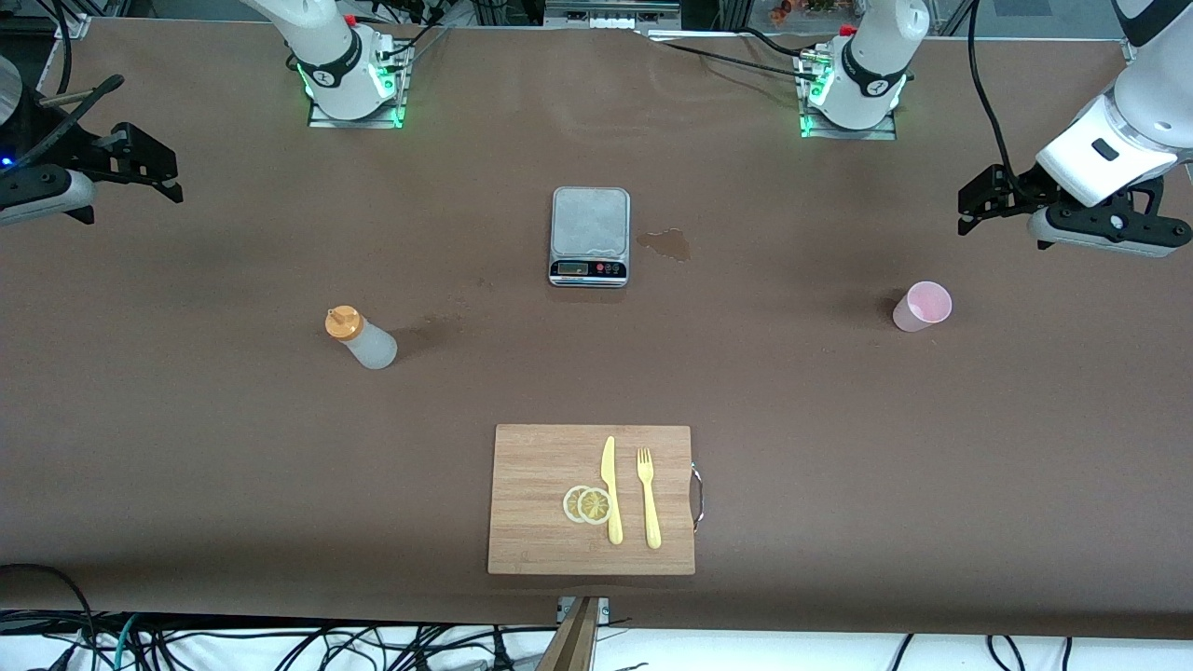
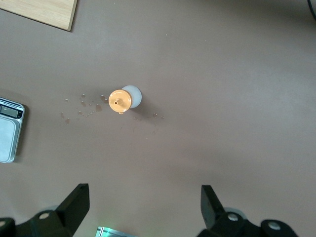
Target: Add sauce to pink cup with both arms
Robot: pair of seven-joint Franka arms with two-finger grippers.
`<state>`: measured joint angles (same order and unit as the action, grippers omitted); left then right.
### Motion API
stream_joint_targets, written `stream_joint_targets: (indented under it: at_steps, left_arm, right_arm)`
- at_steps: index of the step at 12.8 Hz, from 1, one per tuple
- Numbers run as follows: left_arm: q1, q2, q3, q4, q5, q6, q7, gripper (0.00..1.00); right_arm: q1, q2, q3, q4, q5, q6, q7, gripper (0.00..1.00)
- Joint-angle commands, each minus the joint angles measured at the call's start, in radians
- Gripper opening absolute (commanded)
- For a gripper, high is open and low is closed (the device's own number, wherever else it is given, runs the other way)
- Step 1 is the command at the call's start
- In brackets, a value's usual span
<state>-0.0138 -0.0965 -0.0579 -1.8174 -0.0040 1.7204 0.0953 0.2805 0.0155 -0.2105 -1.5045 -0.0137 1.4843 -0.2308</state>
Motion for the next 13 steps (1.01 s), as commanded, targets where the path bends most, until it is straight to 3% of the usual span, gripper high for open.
stream_joint_targets:
  at_steps: [1, 13]
  left_arm:
    - [-0.005, 0.033, -0.007, 0.061, 0.019, -0.039, -0.008, 1.0]
    - [0.006, 0.069, -0.013, 0.102, 0.021, -0.071, -0.005, 1.0]
  right_arm:
    - [0.0, -0.005, -0.001, 0.006, 0.011, -0.006, 0.002, 1.0]
    - [0.0, -0.005, -0.003, 0.004, 0.012, -0.007, 0.002, 1.0]
